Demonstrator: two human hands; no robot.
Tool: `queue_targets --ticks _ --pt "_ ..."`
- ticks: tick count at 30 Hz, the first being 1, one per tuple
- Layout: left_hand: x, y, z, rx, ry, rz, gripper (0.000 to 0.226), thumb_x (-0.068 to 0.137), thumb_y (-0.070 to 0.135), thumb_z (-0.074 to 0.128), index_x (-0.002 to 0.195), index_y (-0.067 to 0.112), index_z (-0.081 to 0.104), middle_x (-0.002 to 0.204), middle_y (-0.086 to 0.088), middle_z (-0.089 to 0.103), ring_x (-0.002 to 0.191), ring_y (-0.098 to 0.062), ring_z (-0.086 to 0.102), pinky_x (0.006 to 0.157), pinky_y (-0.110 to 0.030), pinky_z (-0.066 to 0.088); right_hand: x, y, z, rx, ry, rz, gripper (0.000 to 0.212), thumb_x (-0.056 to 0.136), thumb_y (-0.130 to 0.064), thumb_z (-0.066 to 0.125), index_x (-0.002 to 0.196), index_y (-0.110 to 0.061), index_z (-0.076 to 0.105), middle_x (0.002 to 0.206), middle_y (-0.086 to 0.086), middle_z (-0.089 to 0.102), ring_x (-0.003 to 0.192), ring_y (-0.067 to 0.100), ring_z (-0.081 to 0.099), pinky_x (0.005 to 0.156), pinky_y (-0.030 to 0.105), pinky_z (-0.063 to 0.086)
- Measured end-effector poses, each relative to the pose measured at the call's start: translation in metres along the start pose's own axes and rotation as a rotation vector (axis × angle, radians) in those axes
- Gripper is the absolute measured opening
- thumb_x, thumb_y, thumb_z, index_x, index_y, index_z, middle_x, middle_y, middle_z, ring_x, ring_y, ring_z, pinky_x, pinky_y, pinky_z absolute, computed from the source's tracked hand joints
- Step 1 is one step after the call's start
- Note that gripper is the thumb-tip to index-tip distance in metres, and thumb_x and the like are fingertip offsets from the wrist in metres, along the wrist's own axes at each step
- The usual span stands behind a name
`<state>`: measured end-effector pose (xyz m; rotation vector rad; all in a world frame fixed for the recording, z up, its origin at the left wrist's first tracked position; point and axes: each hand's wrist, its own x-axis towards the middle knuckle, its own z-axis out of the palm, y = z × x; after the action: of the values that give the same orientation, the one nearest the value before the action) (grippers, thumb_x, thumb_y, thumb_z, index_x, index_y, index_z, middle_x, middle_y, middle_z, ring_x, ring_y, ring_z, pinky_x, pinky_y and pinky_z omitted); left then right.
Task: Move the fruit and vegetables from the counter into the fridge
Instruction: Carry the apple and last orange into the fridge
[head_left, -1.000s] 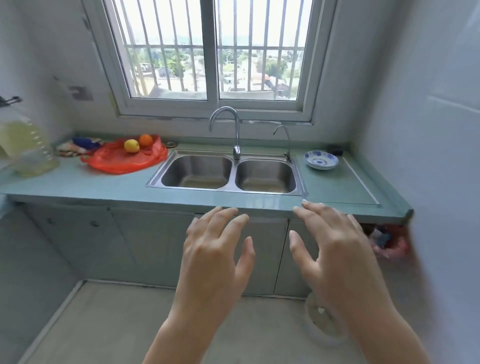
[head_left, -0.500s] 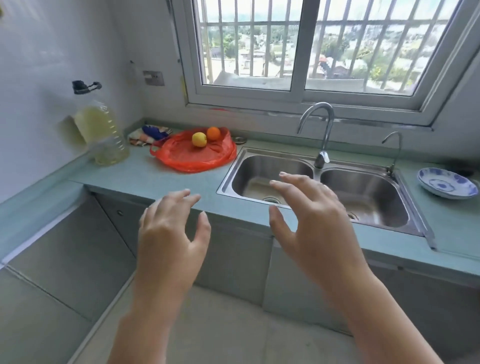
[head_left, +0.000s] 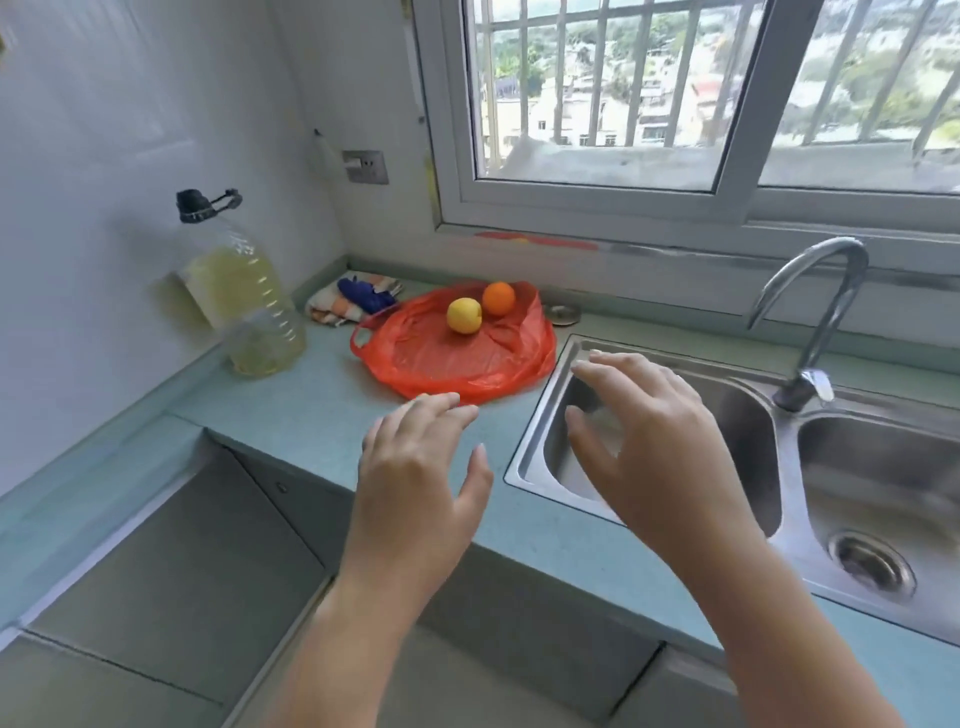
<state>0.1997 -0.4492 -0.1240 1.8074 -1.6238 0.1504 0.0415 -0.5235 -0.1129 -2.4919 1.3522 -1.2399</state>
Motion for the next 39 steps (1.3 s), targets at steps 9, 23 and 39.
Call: queue_targets --ticks 9,23,39 --pt "0.116 -0.053 0.057 -0.201 -0.025 -0.072 0.037 0.083 0.035 0.046 0.113 0.021 0.061 0.117 0.010 0.057 0.114 -0.008 0.048 0.100 -0.025 0.036 0.117 0.040 0.086 0.014 -0.070 -0.027 0.036 0.080 -0.032 0.051 0.108 -0.013 0.065 0.106 0.007 0.067 0.096 0.031 0.061 0.086 0.043 0.047" --pt "0.273 -0.241 0.102 -0.422 -0.208 -0.061 0.035 0.078 0.032 0.050 0.108 0.019 0.063 0.111 0.012 0.056 0.105 0.004 0.046 0.089 0.000 0.028 0.236 0.022 0.252 -0.146 -0.085 0.158 0.034 0.076 -0.024 0.058 0.104 -0.007 0.066 0.103 0.012 0.067 0.090 0.035 0.063 0.078 0.043 0.050" --pt "0.372 -0.331 0.220 -0.514 -0.445 -0.055 0.028 0.080 0.010 0.063 0.108 0.012 0.062 0.113 0.001 0.058 0.108 -0.012 0.051 0.089 -0.013 0.031 0.291 0.071 0.343 -0.329 -0.309 0.481 0.037 0.083 -0.024 0.062 0.118 -0.013 0.059 0.109 0.007 0.062 0.101 0.031 0.056 0.080 0.037 0.044"
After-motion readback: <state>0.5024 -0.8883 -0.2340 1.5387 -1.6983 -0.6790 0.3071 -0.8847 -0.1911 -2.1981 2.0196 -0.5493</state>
